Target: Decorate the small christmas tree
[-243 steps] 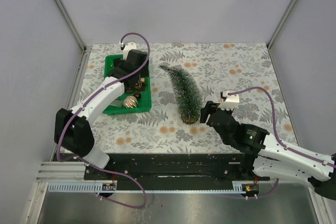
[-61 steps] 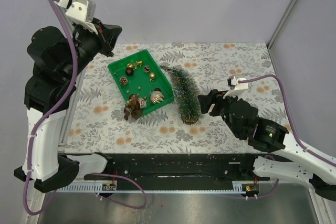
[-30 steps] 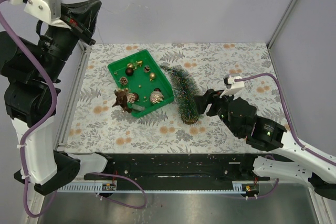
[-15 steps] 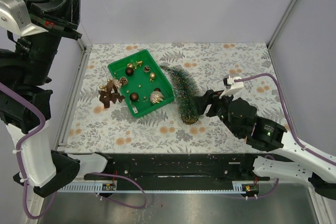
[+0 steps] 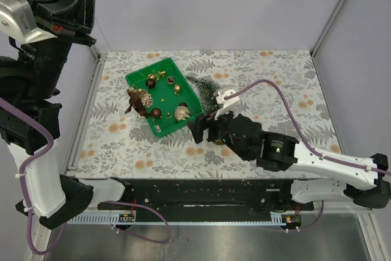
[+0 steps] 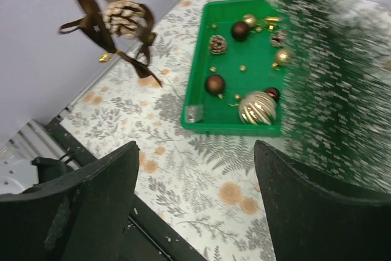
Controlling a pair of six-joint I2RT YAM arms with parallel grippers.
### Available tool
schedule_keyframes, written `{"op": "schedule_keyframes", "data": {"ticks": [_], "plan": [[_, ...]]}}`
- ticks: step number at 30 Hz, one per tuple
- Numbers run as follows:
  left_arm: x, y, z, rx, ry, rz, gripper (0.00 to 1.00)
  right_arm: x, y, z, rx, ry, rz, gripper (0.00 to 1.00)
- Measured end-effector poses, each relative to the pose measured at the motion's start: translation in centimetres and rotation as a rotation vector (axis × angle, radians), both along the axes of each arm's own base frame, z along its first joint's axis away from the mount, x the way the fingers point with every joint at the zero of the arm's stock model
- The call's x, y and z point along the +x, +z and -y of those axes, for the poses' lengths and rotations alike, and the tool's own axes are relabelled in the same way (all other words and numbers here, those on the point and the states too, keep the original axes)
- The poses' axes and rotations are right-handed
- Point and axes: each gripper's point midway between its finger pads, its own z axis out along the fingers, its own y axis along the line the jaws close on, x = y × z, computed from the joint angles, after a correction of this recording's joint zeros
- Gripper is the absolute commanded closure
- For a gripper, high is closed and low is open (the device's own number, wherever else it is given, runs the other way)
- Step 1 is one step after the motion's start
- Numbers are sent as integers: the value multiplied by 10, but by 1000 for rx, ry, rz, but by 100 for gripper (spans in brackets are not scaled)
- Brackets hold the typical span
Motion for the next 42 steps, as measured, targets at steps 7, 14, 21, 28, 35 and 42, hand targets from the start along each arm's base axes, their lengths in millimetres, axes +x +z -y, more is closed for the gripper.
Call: {"op": "schedule_keyframes", "data": {"ticks": [7,14,21,28,35,42], "plan": [[-3,2,0,-2,-5,10,100,-16,8,-66,13,129,55,8],[-12,-1,-2,1,-18,9,100,-12,4,-128,-5,195,127,4],[-22,-2,-5,2,-25,14,100,6,15,-174,-25,187,234,5],[-32,-3,-7,1,-40,17,100,37,24,-189,-6,143,266,15],[-27,-8,-3,6,-48,-4,100,49,19,-203,13,151,247,33],[-26,-8,-3,3,-51,-6,100,51,-5,-215,3,173,201,55]]}}
